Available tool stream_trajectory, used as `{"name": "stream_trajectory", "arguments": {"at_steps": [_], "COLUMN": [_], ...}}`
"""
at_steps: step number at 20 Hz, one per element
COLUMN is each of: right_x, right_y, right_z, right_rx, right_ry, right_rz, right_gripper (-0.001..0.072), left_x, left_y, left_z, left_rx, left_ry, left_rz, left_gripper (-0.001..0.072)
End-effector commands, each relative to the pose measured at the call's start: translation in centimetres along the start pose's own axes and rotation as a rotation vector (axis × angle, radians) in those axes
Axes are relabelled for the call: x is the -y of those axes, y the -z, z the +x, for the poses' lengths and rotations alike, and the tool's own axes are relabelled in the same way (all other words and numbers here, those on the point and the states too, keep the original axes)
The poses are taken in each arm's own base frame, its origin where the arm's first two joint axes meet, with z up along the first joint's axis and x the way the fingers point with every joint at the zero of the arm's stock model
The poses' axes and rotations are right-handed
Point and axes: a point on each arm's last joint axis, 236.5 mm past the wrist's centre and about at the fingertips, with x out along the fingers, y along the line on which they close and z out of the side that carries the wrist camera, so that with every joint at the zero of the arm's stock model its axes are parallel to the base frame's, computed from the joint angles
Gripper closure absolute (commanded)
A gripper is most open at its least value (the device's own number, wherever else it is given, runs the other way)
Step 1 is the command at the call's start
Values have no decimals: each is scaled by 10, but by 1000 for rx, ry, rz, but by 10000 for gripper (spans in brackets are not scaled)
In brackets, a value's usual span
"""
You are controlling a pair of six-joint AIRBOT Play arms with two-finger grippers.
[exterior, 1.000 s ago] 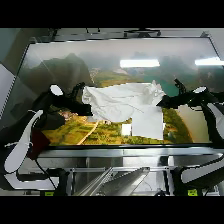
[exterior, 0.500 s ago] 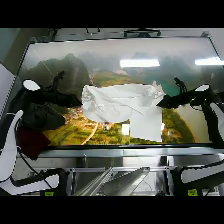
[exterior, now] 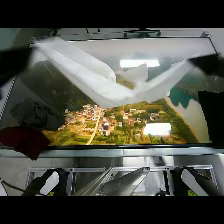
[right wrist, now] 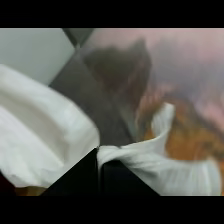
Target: Fold the shirts.
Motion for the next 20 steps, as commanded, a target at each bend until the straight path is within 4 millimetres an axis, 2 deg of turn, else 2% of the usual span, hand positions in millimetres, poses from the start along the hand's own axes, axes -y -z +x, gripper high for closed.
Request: {"name": "stream_trajectory", "arguments": {"at_steps": [1, 2, 3, 4, 6, 7, 8, 9, 11, 13, 14, 16, 18, 20], "right_x": [-143, -167, -185, -192, -185, -174, -158, -139, -91, -18, 26, 101, 167, 224], "right_y": [-116, -134, -148, -155, -157, -157, -155, -150, -136, -101, -71, -3, 60, 113], "right_z": [-83, -100, -115, -124, -127, -125, -121, -115, -95, -53, -30, 18, 59, 89], "right_rx": [413, 497, 567, 592, 592, 574, 541, 496, 399, 246, 142, -47, -161, -212], "right_ry": [144, 229, 324, 406, 445, 431, 397, 354, 236, 189, 218, 234, 255, 268], "right_rz": [-430, -517, -592, -648, -642, -613, -572, -522, -368, -209, -112, 46, 192, 335], "right_gripper": [692, 691, 692, 692, 691, 691, 691, 692, 692, 692, 692, 692, 692, 693], "left_x": [168, 188, 197, 195, 170, 156, 131, 99, 23, -65, -113, -193, -265, -322], "left_y": [-93, -98, -103, -110, -117, -116, -110, -101, -65, -22, 4, 62, 117, 156], "left_z": [-30, -28, -25, -25, -31, -33, -35, -37, -34, -38, -46, -64, -91, -128], "left_rx": [328, 323, 321, 323, 310, 294, 262, 218, 85, -18, -65, -154, -220, -254], "left_ry": [230, 170, 95, -9, -199, -239, -297, -357, -446, -571, -663, -799, -923, -1028], "left_rz": [435, 512, 567, 603, 616, 599, 556, 489, 315, 147, 62, -56, -161, -241], "left_gripper": [684, 684, 683, 683, 682, 682, 682, 681, 681, 682, 682, 681, 682, 681]}}
